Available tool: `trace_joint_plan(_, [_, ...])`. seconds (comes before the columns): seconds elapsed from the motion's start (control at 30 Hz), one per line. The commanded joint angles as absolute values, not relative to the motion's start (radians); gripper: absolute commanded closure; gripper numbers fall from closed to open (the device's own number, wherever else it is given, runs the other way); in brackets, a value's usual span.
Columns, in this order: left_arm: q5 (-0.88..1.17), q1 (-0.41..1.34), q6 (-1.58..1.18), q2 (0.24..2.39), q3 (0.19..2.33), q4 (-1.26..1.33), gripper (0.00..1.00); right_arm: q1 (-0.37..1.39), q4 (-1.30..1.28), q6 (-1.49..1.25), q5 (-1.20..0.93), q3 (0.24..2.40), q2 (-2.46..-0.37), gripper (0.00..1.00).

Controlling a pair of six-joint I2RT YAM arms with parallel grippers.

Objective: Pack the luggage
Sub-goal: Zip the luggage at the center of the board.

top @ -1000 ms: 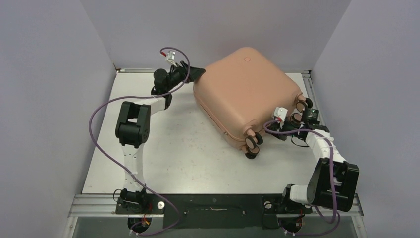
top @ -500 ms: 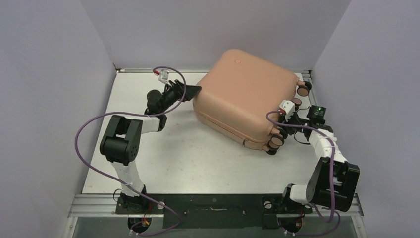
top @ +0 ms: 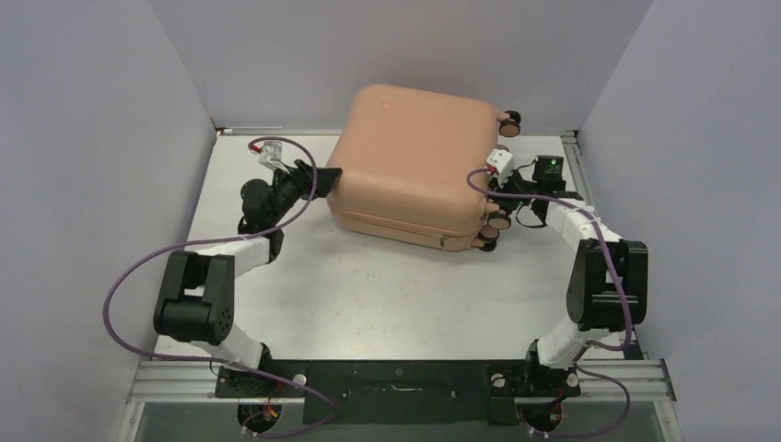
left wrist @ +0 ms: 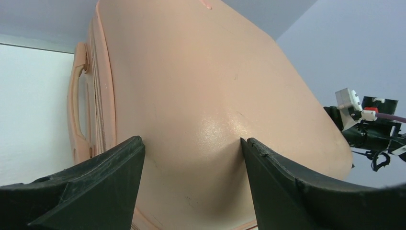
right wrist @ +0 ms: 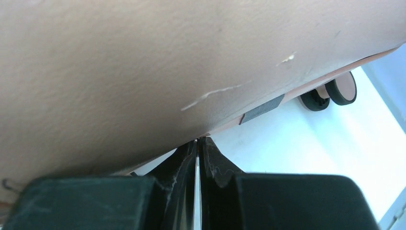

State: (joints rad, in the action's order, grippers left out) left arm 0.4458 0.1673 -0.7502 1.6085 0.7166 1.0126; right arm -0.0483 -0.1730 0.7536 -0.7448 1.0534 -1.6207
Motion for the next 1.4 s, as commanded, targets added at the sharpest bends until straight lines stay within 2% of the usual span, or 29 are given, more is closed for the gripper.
trace_joint_plan(0.0, [0.846, 0.192, -0.601, 1.468, 0.769, 0.769, 0.28, 0.148, -0.092, 0.787, -0.916, 1.071, -1.671, 0.95])
trace_joint_plan(0.1, [0.815, 0.17, -0.371, 1.383, 0.864, 0.499, 0.31, 0.075, -0.257, 0.957, -1.021, 1.074, -1.663, 0.95])
trace_joint_plan(0.2, [0.784, 0.16, -0.275, 1.347, 0.922, 0.37, 0.33, 0.009, -0.612, 1.268, -1.097, 1.134, -1.671, 0.95])
trace_joint_plan(0.27, [0.782, 0.172, -0.209, 1.321, 0.958, 0.296, 0.38, -0.018, -0.792, 1.425, -1.112, 1.15, -1.671, 0.95])
trace_joint_plan(0.37, [0.733, 0.258, 0.087, 1.275, 1.043, 0.028, 0.38, -0.028, -0.858, 1.486, -1.107, 1.112, -1.65, 0.95])
trace_joint_plan(0.43, [0.69, 0.341, 0.329, 1.26, 1.084, -0.162, 0.37, -0.019, -0.811, 1.442, -1.094, 1.079, -1.642, 0.95])
trace_joint_plan(0.53, [0.606, 0.469, 0.602, 1.244, 1.074, -0.271, 0.35, -0.026, -0.695, 1.327, -1.1, 1.054, -1.646, 0.95])
trace_joint_plan(0.7, [0.356, 0.652, 0.845, 1.261, 1.017, -0.233, 0.25, -0.044, -0.613, 1.225, -1.113, 1.052, -1.638, 0.95])
trace_joint_plan(0.83, [0.131, 0.781, 0.907, 1.307, 0.979, -0.111, 0.22, -0.059, -0.626, 1.212, -1.103, 1.07, -1.623, 0.95])
trace_joint_plan(1.1, [-0.079, 0.924, 0.954, 1.397, 0.932, 0.099, 0.16, -0.086, -0.738, 1.296, -1.104, 1.055, -1.575, 0.95])
trace_joint_plan(1.37, [-0.171, 1.0, 0.841, 1.577, 1.077, 0.141, 0.17, -0.086, -0.796, 1.373, -1.098, 0.95, -1.507, 0.95])
